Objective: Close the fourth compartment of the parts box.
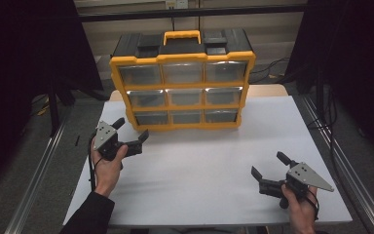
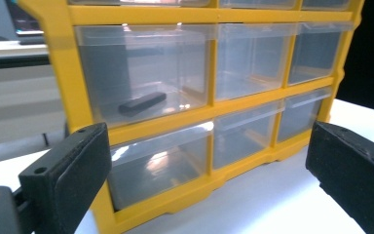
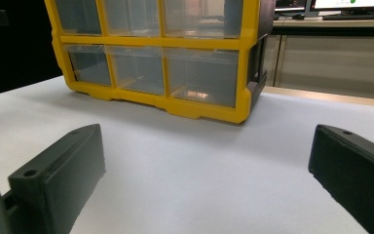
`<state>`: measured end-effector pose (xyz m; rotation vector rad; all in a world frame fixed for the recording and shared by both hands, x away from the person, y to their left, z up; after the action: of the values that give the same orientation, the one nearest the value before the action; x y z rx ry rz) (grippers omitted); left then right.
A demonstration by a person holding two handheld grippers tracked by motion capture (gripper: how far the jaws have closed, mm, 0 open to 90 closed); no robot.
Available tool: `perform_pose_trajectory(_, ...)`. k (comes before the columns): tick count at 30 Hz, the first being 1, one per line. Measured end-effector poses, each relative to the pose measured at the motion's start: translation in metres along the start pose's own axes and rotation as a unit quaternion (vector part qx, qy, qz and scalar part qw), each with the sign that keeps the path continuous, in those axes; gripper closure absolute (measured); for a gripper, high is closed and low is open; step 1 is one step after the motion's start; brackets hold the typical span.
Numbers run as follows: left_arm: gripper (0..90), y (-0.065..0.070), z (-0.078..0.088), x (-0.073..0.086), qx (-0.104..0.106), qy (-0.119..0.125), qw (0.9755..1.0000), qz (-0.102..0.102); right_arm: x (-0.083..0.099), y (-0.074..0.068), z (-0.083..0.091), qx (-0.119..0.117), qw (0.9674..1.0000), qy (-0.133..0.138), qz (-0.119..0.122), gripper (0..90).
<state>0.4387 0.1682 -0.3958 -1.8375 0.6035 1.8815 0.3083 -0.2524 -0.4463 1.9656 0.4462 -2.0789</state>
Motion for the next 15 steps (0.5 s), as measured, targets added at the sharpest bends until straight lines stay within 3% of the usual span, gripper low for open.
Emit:
perform_pose_trajectory(4,2.8,-0.001,0.004,0.005,0.002,-0.003,0.9995,0.032,0.000,0.000,0.000,0.000,1.0000,0.000,0.000,0.0)
perform_pose_trajectory(8,2.7,0.000,0.008,0.012,-0.005,-0.008,0.9999,0.012,0.000,0.000,0.000,-0.001,1.0000,0.000,0.000,0.0)
perform_pose_trajectory(12,2.6,0.001,0.014,0.014,-0.012,-0.003,0.9999,0.011,0.000,-0.001,0.000,-0.001,1.0000,0.001,0.000,0.0)
perform_pose_trajectory(13,2.5,0.001,0.015,0.015,-0.010,0.001,0.9997,0.021,0.000,-0.001,0.000,-0.001,1.0000,0.001,0.000,0.0)
perform_pose_trajectory(15,2.5,0.000,0.019,0.016,-0.013,-0.002,0.9998,0.016,0.000,-0.001,0.001,0.000,1.0000,0.001,0.001,0.0)
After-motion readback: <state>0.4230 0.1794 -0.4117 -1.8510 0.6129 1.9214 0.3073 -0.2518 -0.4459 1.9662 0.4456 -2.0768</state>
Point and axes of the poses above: each handheld gripper's, and its own axes: z roughly backward along the jaws, x roughly out of its underside, y roughly to its right, the point moved 6 cm from there along -z, roughly forward along the jaws, and after that the axes turned 7 degrees about y, right-handed, at the moved point
